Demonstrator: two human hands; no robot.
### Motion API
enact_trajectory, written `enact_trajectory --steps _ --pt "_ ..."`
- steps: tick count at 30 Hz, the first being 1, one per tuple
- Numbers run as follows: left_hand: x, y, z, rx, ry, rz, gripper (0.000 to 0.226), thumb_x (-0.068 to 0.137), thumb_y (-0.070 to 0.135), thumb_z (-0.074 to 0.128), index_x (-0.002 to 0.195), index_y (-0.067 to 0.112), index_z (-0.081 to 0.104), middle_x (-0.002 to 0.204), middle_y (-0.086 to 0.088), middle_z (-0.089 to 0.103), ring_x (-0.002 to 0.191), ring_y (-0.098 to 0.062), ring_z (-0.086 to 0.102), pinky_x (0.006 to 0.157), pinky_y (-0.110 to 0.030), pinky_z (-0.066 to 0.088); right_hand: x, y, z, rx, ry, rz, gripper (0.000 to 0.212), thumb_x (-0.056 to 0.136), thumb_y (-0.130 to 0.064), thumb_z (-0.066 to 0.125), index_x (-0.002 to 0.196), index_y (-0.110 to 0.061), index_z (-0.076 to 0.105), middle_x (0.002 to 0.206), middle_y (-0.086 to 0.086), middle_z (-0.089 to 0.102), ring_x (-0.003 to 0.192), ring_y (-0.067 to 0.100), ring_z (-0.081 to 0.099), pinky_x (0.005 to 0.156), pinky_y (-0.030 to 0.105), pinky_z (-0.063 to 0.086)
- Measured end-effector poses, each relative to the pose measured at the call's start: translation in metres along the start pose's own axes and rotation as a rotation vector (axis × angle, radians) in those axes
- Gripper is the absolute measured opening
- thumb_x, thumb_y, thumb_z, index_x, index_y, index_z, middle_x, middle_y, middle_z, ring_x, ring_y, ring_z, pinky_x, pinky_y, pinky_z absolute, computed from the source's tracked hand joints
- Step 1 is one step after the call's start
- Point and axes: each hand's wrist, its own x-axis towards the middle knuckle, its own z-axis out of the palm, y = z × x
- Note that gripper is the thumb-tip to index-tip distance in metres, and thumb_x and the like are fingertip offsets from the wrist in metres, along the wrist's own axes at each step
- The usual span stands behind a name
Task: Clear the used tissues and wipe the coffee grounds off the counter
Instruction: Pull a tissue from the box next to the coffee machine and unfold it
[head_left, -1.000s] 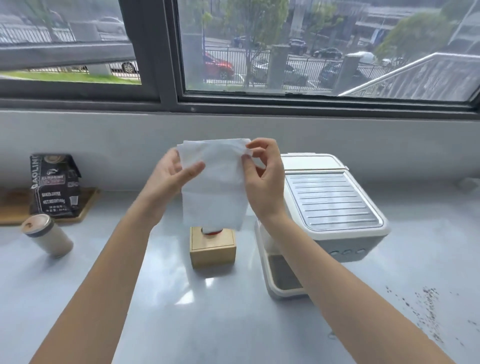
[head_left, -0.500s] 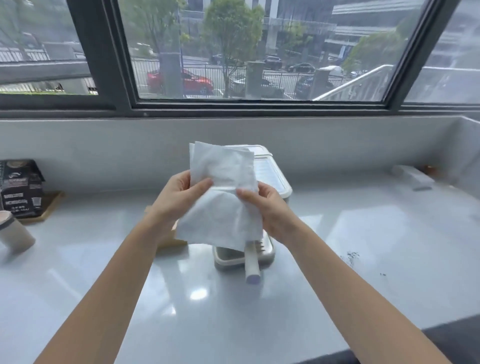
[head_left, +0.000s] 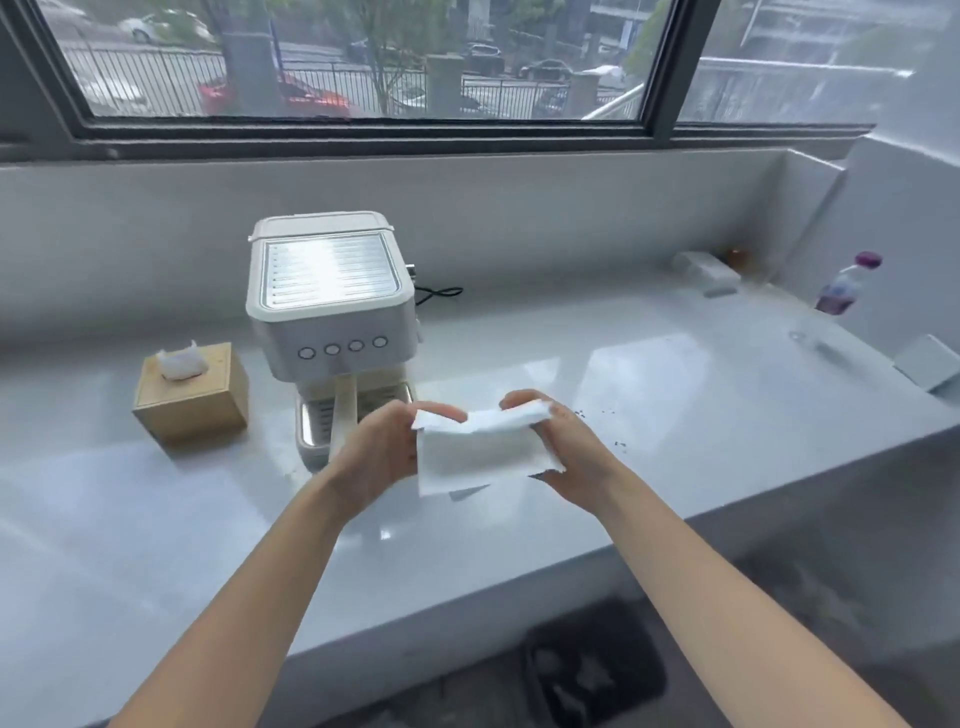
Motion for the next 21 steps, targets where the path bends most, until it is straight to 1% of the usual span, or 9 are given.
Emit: enact_trajectory --steps 3,5,6,8,11,13,14,18,21 --pt "0.013 -0.018 0.009 -0.017 -0.005 -0.117 0.053 0.093 0.038 0.026 0.095 0.006 0.068 0.087 -0.004 0.069 0.069 -0.016 0.062 0.061 -0.023 0.049 0.003 0.010 -0.023 0.024 -0.006 0.072 0.034 0.088 -0.028 0.036 0.069 -0.016 0.062 0.078 -0.002 0.054 0.067 0.017 0.051 0.053 0.026 0.036" --pt "0.024 -0.028 0.014 0.056 0.069 -0.146 0.036 0.094 0.039 0.041 0.093 0.011 0.062 0.085 -0.005 0.061 0.070 -0.016 0.058 0.060 -0.025 0.045 0.010 0.014 -0.033 -0.051 -0.034 0.108 0.039 0.090 -0.041 0.039 0.065 -0.018 0.058 0.073 -0.004 0.052 0.064 0.017 0.050 0.052 0.025 0.037" --pt "0.031 -0.033 0.014 0.101 0.104 -0.151 0.024 0.091 0.035 0.051 0.094 0.013 0.059 0.085 -0.004 0.059 0.069 -0.014 0.057 0.058 -0.023 0.045 0.015 0.016 -0.037 -0.107 -0.045 0.111 0.031 0.087 -0.041 0.048 0.065 -0.020 0.056 0.072 -0.004 0.050 0.061 0.015 0.049 0.049 0.023 0.039" --pt "0.045 -0.043 0.015 0.128 0.117 -0.162 0.027 0.084 0.025 0.065 0.105 0.010 0.059 0.089 -0.004 0.062 0.071 -0.012 0.061 0.056 -0.021 0.049 0.027 0.021 -0.044 -0.199 -0.051 0.086 0.010 0.082 -0.023 0.060 0.073 -0.023 0.056 0.079 -0.002 0.049 0.061 0.014 0.050 0.049 0.021 0.041" --pt "0.062 -0.058 0.016 -0.180 0.106 -0.253 0.043 0.078 0.022 0.068 0.115 0.004 0.061 0.101 -0.010 0.070 0.086 -0.021 0.068 0.070 -0.028 0.055 0.040 0.031 -0.053 -0.217 -0.047 0.102 0.025 0.084 -0.001 0.055 0.093 -0.024 0.056 0.091 0.002 0.053 0.071 0.018 0.055 0.058 0.028 0.043" --pt "0.072 -0.068 0.020 -0.398 0.088 -0.402 0.042 0.077 0.031 0.065 0.112 0.007 0.065 0.102 -0.011 0.072 0.089 -0.024 0.070 0.075 -0.032 0.055 0.046 0.035 -0.060 -0.245 -0.043 0.129 0.035 0.083 0.004 0.052 0.105 -0.023 0.054 0.093 0.004 0.055 0.074 0.020 0.055 0.063 0.030 0.043" --pt "0.077 -0.072 0.022 -0.420 0.068 -0.453 0.044 0.077 0.036 0.065 0.112 0.010 0.066 0.102 -0.010 0.072 0.090 -0.025 0.069 0.077 -0.033 0.055 0.050 0.036 -0.064 -0.300 -0.039 0.136 0.038 0.083 0.004 0.051 0.109 -0.023 0.052 0.095 0.004 0.054 0.077 0.020 0.054 0.064 0.030 0.042" --pt "0.102 -0.068 0.017 -0.340 -0.160 -0.497 0.066 0.079 0.064 0.049 0.120 0.014 0.065 0.109 -0.005 0.069 0.099 -0.022 0.065 0.083 -0.036 0.054 0.068 0.029 -0.077 -0.472 -0.014 0.087 0.043 0.078 0.004 0.046 0.107 -0.026 0.052 0.099 0.002 0.054 0.080 0.016 0.051 0.067 0.027 0.040" --pt "0.112 -0.056 0.022 -0.178 -0.251 -0.533 0.070 0.082 0.068 0.041 0.122 0.015 0.062 0.106 -0.001 0.066 0.093 -0.017 0.063 0.078 -0.031 0.054 0.073 0.029 -0.083 -0.564 -0.050 0.045 0.042 0.075 -0.001 0.044 0.102 -0.032 0.050 0.093 0.001 0.055 0.077 0.014 0.050 0.066 0.029 0.040"
